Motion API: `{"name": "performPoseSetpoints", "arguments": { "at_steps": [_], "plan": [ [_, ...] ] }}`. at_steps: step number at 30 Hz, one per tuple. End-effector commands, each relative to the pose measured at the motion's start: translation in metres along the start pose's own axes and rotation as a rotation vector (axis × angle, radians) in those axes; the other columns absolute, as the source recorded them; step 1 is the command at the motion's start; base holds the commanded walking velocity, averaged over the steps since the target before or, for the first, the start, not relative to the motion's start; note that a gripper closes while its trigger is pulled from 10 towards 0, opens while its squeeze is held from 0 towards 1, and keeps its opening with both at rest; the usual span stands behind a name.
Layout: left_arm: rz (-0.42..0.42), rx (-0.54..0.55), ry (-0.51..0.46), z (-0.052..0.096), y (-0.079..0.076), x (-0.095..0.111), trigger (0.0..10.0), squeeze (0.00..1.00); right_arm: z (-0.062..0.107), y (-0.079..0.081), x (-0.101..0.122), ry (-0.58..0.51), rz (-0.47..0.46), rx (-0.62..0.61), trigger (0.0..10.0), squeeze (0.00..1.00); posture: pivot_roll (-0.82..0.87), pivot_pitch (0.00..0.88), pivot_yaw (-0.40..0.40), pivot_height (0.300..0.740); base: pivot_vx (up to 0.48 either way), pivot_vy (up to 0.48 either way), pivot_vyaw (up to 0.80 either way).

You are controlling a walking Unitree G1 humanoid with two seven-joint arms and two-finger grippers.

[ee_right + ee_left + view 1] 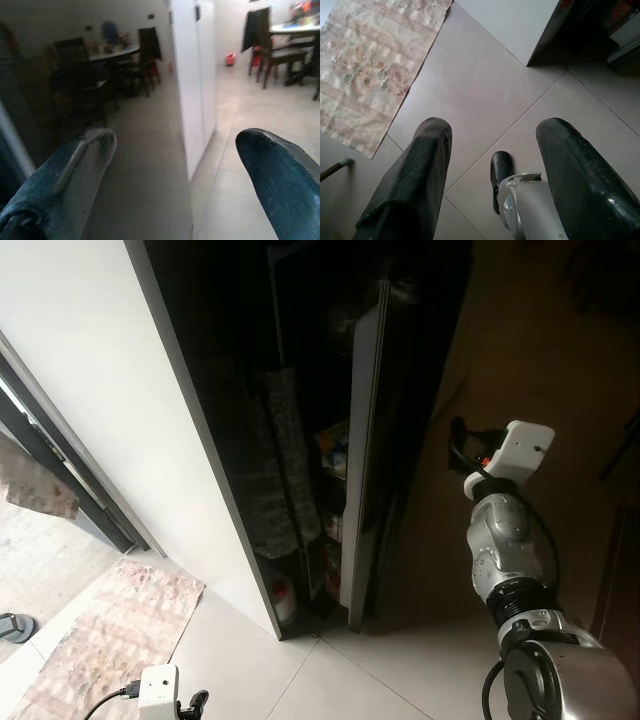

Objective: Restocking fridge

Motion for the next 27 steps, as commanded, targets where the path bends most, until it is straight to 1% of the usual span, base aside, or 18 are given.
{"name": "performPoseSetpoints", "arguments": {
  "at_steps": [1,2,5,6,11,12,16,19,20,21,22,23,24,27],
  "plan": [
    [0.0,0.011,0.019,0.002,0.004,-0.006,10.0,0.0,-0.004,0.021,-0.003,0.032,-0.01,0.071,10.0,0.0,-0.01,0.025,0.064,0.74,0.0,0.0,0.0],
    [-0.002,0.012,0.018,0.002,0.004,-0.005,10.0,0.0,-0.004,0.029,-0.004,0.035,-0.02,0.1,10.0,0.0,-0.01,0.025,0.064,0.74,0.0,0.0,0.0],
    [-0.003,0.013,0.017,0.002,0.005,-0.005,10.0,0.0,-0.005,0.034,-0.004,0.038,-0.018,0.118,10.0,0.0,-0.01,0.025,0.064,0.74,0.0,0.0,0.0],
    [-0.003,0.019,0.013,0.001,0.006,-0.004,10.0,0.0,-0.005,0.047,-0.005,0.054,-0.021,0.171,10.0,0.0,-0.01,0.027,0.062,0.74,0.0,0.0,0.0],
    [0.0,0.025,0.003,0.001,0.008,-0.001,10.0,0.0,-0.004,0.071,-0.007,0.071,-0.051,0.278,10.0,0.0,-0.01,0.03,0.061,0.74,0.0,0.0,0.0],
    [0.001,0.025,0.001,0.001,0.007,-0.001,10.0,0.0,-0.002,0.082,-0.008,0.077,-0.066,0.336,10.0,0.0,-0.01,0.034,0.061,0.74,0.0,0.0,0.0],
    [0.003,0.025,-0.002,0.001,0.006,0.0,10.0,0.0,0.002,0.097,-0.01,0.097,-0.109,0.428,10.0,0.0,-0.01,0.034,0.061,0.74,0.0,0.0,0.0],
    [0.005,0.027,-0.004,0.001,0.006,0.0,10.0,0.0,0.005,0.104,-0.012,0.112,-0.135,0.472,10.0,0.0,-0.01,0.038,0.057,0.74,0.0,0.0,0.0],
    [0.005,0.027,-0.004,0.001,0.006,0.0,10.0,0.0,0.005,0.104,-0.012,0.112,-0.135,0.472,10.0,0.0,-0.01,0.038,0.057,0.74,0.0,0.0,0.0],
    [0.008,0.03,-0.009,0.001,0.005,0.001,10.0,0.0,0.01,0.116,-0.014,0.133,-0.152,0.543,10.0,0.0,-0.01,0.041,0.053,0.74,0.0,0.0,0.0],
    [0.008,0.03,-0.009,0.001,0.005,0.001,10.0,0.0,0.01,0.116,-0.014,0.133,-0.152,0.543,10.0,0.0,-0.01,0.041,0.053,0.74,0.0,0.0,0.0],
    [0.009,0.031,-0.014,0.0,0.005,0.003,10.0,0.0,0.014,0.125,-0.018,0.152,-0.142,0.597,10.0,0.0,-0.01,0.04,0.052,0.74,0.0,0.0,0.0],
    [0.009,0.031,-0.014,0.0,0.005,0.003,10.0,0.0,0.014,0.125,-0.018,0.152,-0.142,0.597,10.0,0.0,-0.01,0.04,0.052,0.74,0.0,0.0,0.0],
    [0.01,0.032,-0.02,0.0,0.005,0.004,10.0,0.0,0.016,0.132,-0.023,0.17,-0.13,0.618,10.0,0.0,-0.01,0.042,0.052,0.74,0.0,0.0,0.0]
  ]
}}
Point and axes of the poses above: a point about 5 cm out from each wrist's last joint towards the gripper, its own z axis pointing back from the gripper into the wrist, its own x axis along the axis of the wrist's last joint, y = z × x, the point moved 5 cm from there along -z, pointing out of the wrist towards the gripper, and after that the axes turned 9 degrees about -z, right-handed, at the moved point
